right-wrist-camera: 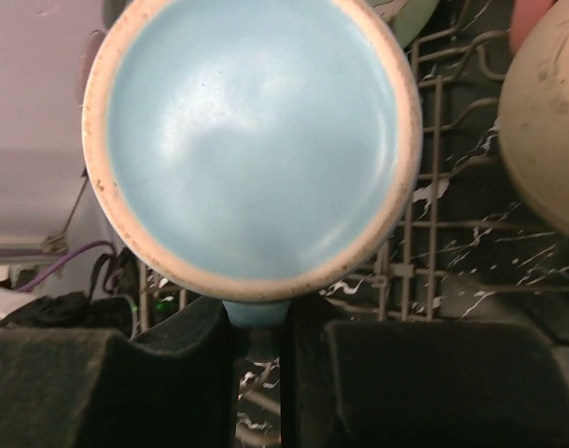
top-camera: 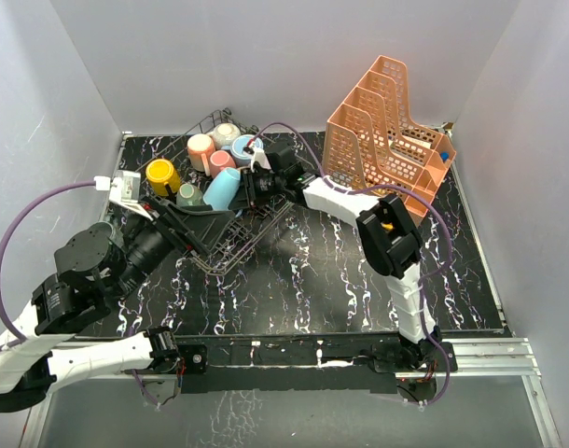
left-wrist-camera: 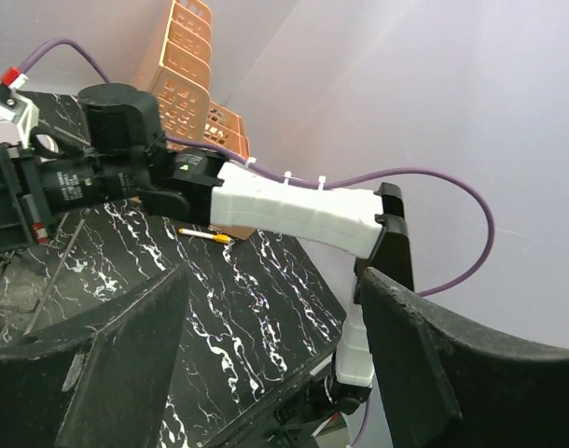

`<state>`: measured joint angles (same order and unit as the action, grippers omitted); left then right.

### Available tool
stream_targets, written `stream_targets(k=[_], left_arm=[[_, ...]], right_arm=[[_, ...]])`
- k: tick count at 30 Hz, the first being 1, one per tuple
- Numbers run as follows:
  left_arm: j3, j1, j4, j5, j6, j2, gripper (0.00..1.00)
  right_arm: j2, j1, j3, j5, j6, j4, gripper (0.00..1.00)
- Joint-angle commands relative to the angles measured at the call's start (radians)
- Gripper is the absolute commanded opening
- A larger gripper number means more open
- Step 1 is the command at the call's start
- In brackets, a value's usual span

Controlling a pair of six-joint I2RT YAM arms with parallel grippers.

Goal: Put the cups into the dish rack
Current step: Turn the cup upside down in the dish rack.

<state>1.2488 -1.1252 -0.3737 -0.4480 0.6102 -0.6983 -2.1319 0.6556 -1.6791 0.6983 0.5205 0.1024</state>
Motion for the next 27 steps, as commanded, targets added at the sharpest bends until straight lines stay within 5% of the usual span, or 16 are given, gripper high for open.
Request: stream_targets(k=[1, 27], left_arm=[[-0.009, -0.002, 0.03, 0.002, -0.019, 0.024, 0.72], [-0.092, -0.002, 0.056, -0.011, 0.005, 0.085, 0.73]], right_arm=[[-0.03, 0.04, -0.157, -0.117, -0.115, -0.02, 0.08], [-0.147, 0.18, -0.267, -0.576, -0.412, 0.055, 0.08]])
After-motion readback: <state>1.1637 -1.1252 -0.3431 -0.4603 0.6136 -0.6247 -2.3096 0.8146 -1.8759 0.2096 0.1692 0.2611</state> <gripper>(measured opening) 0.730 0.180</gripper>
